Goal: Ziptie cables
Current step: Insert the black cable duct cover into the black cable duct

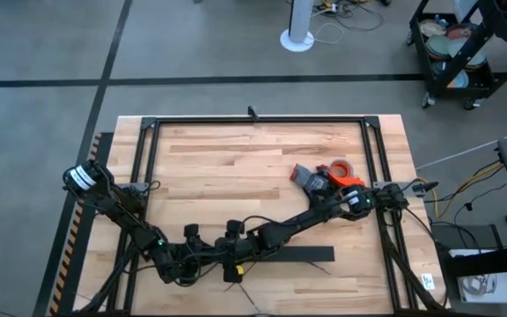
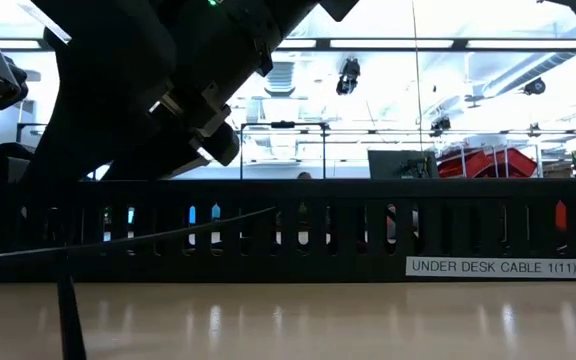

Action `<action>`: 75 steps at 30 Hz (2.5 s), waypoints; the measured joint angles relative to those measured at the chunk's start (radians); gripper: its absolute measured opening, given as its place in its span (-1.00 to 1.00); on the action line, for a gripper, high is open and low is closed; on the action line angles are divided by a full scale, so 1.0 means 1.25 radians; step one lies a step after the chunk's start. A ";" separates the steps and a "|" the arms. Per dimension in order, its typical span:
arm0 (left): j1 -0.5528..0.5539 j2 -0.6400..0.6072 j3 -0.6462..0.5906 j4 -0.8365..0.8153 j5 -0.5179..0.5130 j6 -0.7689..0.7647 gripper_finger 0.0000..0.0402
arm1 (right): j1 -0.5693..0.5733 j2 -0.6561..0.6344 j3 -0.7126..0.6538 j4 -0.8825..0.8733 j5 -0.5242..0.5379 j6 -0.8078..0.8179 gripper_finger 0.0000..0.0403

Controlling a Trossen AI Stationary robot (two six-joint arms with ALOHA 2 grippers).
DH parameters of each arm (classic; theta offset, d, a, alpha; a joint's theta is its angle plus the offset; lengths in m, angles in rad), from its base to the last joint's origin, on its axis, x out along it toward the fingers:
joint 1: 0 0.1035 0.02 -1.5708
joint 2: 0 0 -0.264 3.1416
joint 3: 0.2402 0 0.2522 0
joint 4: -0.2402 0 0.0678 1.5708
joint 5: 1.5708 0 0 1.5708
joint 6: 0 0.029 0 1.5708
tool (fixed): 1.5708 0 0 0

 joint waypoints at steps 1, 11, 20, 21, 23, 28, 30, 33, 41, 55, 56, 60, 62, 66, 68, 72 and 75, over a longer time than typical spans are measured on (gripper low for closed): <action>0.000 0.000 0.000 0.000 0.000 -0.003 0.14 | 0.000 0.000 0.000 0.000 -0.002 0.001 0.06; -0.001 0.000 -0.007 0.020 0.008 -0.002 0.14 | -0.001 0.000 -0.005 0.048 -0.016 -0.017 0.06; 0.000 0.002 -0.009 0.041 0.014 0.017 0.12 | -0.012 0.002 -0.007 0.093 -0.041 -0.036 0.06; 0.000 0.002 -0.009 0.041 0.017 0.017 0.12 | -0.012 0.002 -0.007 0.096 -0.041 -0.041 0.06; 0.001 0.002 -0.009 0.041 0.018 0.016 0.14 | -0.012 0.002 -0.008 0.100 -0.043 -0.047 0.06; 0.001 0.002 -0.020 0.043 0.020 -0.019 0.13 | -0.004 0.004 -0.008 0.114 -0.036 -0.079 0.06; 0.001 0.001 -0.025 0.048 0.022 -0.031 0.12 | 0.002 0.005 -0.007 0.123 -0.030 -0.094 0.06; 0.001 0.001 -0.028 0.049 0.022 -0.042 0.14 | 0.006 0.007 -0.007 0.137 -0.027 -0.112 0.06; 0.002 0.002 -0.019 0.050 0.023 -0.036 0.12 | 0.000 0.007 -0.009 0.148 -0.033 -0.093 0.06; 0.009 0.003 -0.016 0.041 0.022 -0.037 0.12 | -0.002 0.017 -0.012 0.203 -0.013 -0.071 0.06; 0.009 0.003 -0.016 0.041 0.019 -0.039 0.13 | 0.001 0.017 -0.012 0.204 -0.013 -0.074 0.06; 0.009 0.003 -0.016 0.046 0.015 -0.033 0.16 | 0.002 0.017 -0.012 0.198 0.006 -0.037 0.08; 0.009 0.003 -0.014 0.047 0.015 -0.023 0.15 | 0.000 0.017 -0.010 0.186 0.016 -0.011 0.07; 0.009 0.004 -0.009 0.048 0.021 -0.015 0.13 | 0.002 0.015 -0.003 0.146 0.035 0.002 0.06; 0.009 0.004 -0.011 0.047 0.020 -0.026 0.14 | 0.002 0.014 -0.002 0.144 0.026 -0.009 0.06; 0.010 0.004 -0.013 0.051 0.021 -0.024 0.14 | 0.002 0.022 -0.004 0.183 0.006 -0.038 0.08; 0.013 0.005 -0.009 0.054 0.029 -0.022 0.12 | -0.002 0.042 -0.004 0.255 0.000 -0.049 0.06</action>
